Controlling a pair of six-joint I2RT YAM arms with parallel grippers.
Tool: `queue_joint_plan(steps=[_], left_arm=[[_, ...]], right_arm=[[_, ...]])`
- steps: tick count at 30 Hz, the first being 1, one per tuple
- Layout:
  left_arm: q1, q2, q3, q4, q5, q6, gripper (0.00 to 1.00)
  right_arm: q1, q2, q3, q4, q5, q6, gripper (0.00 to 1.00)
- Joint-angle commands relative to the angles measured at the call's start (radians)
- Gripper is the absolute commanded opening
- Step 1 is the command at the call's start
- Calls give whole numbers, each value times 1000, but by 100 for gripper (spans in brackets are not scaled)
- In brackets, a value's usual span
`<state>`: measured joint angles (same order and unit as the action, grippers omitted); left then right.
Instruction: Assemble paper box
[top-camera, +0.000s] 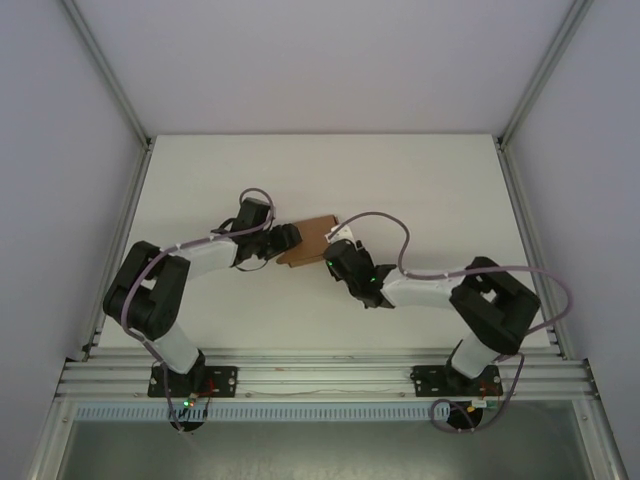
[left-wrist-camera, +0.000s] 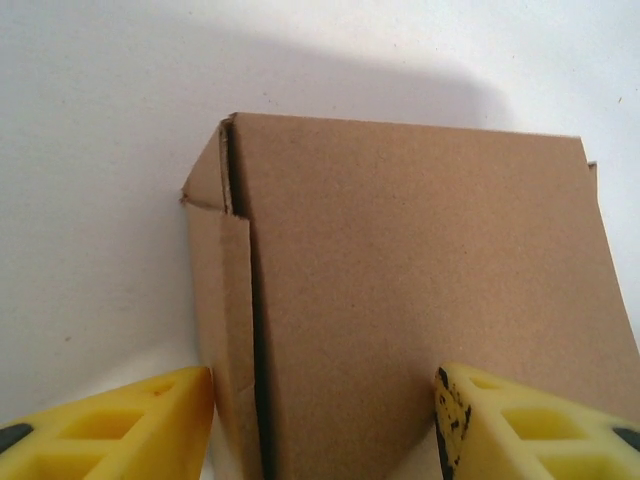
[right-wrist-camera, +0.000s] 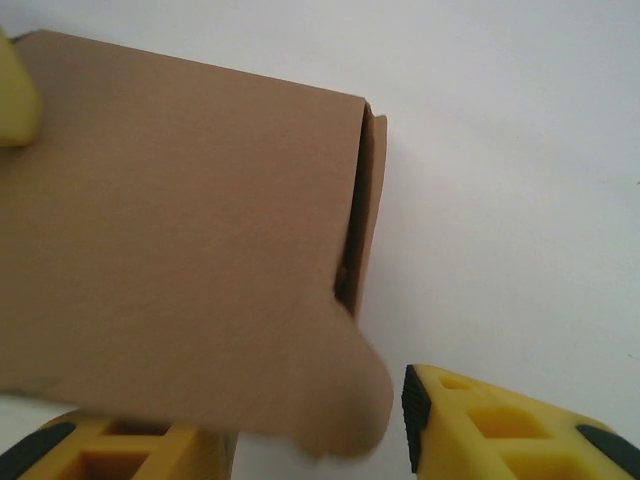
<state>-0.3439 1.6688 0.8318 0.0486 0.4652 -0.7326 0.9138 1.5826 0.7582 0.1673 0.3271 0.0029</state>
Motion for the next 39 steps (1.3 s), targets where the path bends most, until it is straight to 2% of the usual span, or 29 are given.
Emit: queue_joint_plan(steps=[1,4,8,10,12,19,25,28,33,39], left_arm=[[4,47,-20,12,-13,18,58],[3,65,-3,11,-16,30,56],[3,86,19,-4,-20,55,48],[3,97,30,-18,-30,70,47],[3,103,33,-9,-25,85,44],[11,125,12,59,42,109,39],[53,170,-29,209,222,103,36],[67,190,-27,228,274,113,33],[79,208,-26,235,288,122,31],[110,263,-54,348,380,71,30]], right_arm=[[5,-93,-11,-107,-55,31,51],[4,-171,-46,-173,-89,60,59],[-12,-243,-89,-180,-131,108,79],[-54,-252,-87,-152,-168,138,91],[-131,-238,-60,-123,-283,184,100],[-380,-48,133,-157,-639,297,100],[-532,149,273,-226,-971,376,100],[-558,216,304,-230,-1057,397,98],[-559,294,338,-251,-1181,398,96],[-559,317,307,-102,-1311,499,89]])
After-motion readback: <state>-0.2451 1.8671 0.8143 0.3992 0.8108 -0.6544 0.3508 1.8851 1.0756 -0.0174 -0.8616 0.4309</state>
